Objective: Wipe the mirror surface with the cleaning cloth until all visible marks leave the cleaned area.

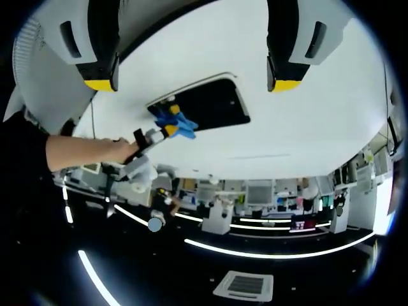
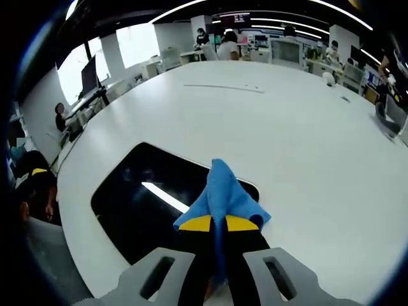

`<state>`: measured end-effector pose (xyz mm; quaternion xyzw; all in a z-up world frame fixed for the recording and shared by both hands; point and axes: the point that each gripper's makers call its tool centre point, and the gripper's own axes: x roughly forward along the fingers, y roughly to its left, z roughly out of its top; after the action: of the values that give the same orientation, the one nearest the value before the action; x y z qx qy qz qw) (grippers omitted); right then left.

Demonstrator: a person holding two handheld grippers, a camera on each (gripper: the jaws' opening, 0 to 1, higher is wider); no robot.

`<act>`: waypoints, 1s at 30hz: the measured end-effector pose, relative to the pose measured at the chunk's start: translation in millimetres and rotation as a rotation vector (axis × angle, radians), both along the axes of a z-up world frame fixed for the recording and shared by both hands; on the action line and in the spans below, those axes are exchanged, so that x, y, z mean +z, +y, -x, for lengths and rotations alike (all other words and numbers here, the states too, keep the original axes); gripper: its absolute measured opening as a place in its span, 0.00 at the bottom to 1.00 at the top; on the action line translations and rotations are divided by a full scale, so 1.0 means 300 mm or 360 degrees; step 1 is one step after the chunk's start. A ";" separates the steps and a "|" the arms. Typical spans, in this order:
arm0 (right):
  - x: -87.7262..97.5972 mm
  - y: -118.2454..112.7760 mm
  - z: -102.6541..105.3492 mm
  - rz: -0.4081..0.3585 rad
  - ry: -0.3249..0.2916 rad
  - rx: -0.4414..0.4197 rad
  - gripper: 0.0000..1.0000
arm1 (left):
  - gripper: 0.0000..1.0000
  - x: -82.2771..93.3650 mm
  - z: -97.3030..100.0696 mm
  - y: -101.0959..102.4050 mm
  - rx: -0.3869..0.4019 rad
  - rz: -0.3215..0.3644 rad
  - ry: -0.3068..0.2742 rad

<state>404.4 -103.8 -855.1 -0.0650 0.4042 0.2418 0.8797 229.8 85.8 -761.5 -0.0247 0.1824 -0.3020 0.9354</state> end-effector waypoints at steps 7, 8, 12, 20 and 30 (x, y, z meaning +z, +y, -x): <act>0.000 -0.010 -0.037 -0.0016 0.0000 -0.0040 0.01 | 0.98 -0.002 0.000 0.000 -0.0001 -0.0004 0.0003; -0.001 -0.012 -0.044 -0.0020 0.0000 -0.0046 0.01 | 0.98 -0.002 0.000 -0.001 -0.0002 -0.0001 0.0002; -0.002 -0.016 -0.068 -0.0025 0.0005 -0.0051 0.01 | 0.98 -0.002 -0.001 0.000 0.0001 0.0000 0.0003; 0.001 -0.016 -0.089 -0.0006 -0.0010 -0.0026 0.01 | 0.97 -0.006 -0.001 0.001 0.0002 -0.0010 0.0009; 0.001 -0.012 -0.119 0.0063 -0.0027 0.0016 0.01 | 0.96 -0.009 0.004 -0.008 -0.0025 -0.0012 0.0017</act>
<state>440.1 -107.4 -854.8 -0.0865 0.4011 0.2375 0.8805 228.5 83.3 -764.1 -0.0213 0.1887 -0.3084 0.9321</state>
